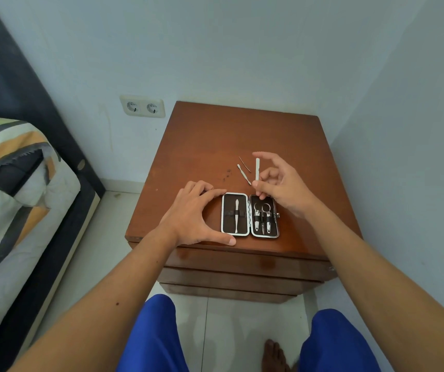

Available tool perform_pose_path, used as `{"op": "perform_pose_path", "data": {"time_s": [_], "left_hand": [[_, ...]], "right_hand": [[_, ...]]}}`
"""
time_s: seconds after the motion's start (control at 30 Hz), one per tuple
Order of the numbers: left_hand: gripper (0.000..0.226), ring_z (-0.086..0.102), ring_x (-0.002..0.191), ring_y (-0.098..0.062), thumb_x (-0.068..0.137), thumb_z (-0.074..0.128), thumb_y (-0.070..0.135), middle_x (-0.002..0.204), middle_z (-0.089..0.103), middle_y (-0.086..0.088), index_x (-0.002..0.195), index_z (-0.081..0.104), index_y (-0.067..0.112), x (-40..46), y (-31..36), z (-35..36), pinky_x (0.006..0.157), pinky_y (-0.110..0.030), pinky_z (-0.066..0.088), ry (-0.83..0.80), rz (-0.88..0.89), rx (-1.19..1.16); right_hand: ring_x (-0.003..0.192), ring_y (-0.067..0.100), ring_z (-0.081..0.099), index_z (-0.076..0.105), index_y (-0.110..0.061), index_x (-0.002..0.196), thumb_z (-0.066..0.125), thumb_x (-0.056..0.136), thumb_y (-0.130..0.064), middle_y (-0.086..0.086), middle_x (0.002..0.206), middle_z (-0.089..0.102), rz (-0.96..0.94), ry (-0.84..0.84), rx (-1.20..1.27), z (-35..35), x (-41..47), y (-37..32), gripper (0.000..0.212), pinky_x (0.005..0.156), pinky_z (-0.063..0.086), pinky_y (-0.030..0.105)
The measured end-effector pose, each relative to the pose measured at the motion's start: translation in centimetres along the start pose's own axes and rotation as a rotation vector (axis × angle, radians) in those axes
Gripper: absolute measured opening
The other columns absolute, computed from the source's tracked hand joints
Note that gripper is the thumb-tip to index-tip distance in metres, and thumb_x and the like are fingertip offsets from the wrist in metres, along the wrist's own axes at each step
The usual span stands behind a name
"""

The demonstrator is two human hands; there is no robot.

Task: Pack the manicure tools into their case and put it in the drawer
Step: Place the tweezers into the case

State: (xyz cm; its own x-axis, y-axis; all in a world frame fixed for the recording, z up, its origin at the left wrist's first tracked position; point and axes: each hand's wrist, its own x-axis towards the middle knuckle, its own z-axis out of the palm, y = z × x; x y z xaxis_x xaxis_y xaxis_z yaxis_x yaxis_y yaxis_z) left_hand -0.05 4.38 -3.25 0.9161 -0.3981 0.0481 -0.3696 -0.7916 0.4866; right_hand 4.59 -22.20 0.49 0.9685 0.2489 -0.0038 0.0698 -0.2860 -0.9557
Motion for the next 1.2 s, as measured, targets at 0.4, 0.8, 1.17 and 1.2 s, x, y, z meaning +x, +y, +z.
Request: {"op": "perform_pose_path", "data": {"time_s": [0.4,0.8,1.17,1.2], "left_hand": [[0.123,0.032,0.125,-0.008,0.052,0.071,0.098,0.136,0.041,0.016,0.156,0.043,0.039,-0.03,0.11,-0.06,0.112,-0.032,0.033,0.002,-0.004,0.002],[0.124,0.033,0.125,-0.009,0.051,0.069,0.100,0.134,0.040,0.017,0.156,0.044,0.038,-0.04,0.09,0.00,0.114,-0.035,0.034,0.011,-0.002,-0.002],[0.123,0.034,0.126,-0.009,0.053,0.071,0.098,0.134,0.041,0.016,0.156,0.045,0.036,-0.08,0.08,0.06,0.113,-0.033,0.032,0.019,0.009,0.009],[0.123,0.034,0.125,-0.009,0.053,0.071,0.098,0.134,0.041,0.016,0.156,0.045,0.036,-0.08,0.09,0.05,0.113,-0.033,0.032,0.020,0.011,0.010]], "right_hand": [[0.067,0.026,0.072,0.068,-0.013,0.117,0.080,0.089,-0.005,0.010,0.077,0.075,0.092,0.115,-0.023,0.58,-0.02,0.13,0.032,0.082,0.062,0.047],[0.069,0.024,0.071,0.074,-0.007,0.110,0.080,0.088,-0.002,0.017,0.084,0.077,0.122,0.099,-0.015,0.36,0.16,0.29,0.023,0.076,0.063,0.038],[0.070,0.018,0.068,0.075,0.000,0.102,0.079,0.090,-0.009,0.015,0.092,0.081,0.139,0.053,0.079,0.66,0.20,0.22,0.015,0.070,0.058,0.026],[0.069,0.017,0.067,0.074,-0.001,0.103,0.079,0.091,-0.008,0.015,0.093,0.081,0.128,0.061,0.094,0.66,0.19,0.15,0.015,0.068,0.057,0.025]]}}
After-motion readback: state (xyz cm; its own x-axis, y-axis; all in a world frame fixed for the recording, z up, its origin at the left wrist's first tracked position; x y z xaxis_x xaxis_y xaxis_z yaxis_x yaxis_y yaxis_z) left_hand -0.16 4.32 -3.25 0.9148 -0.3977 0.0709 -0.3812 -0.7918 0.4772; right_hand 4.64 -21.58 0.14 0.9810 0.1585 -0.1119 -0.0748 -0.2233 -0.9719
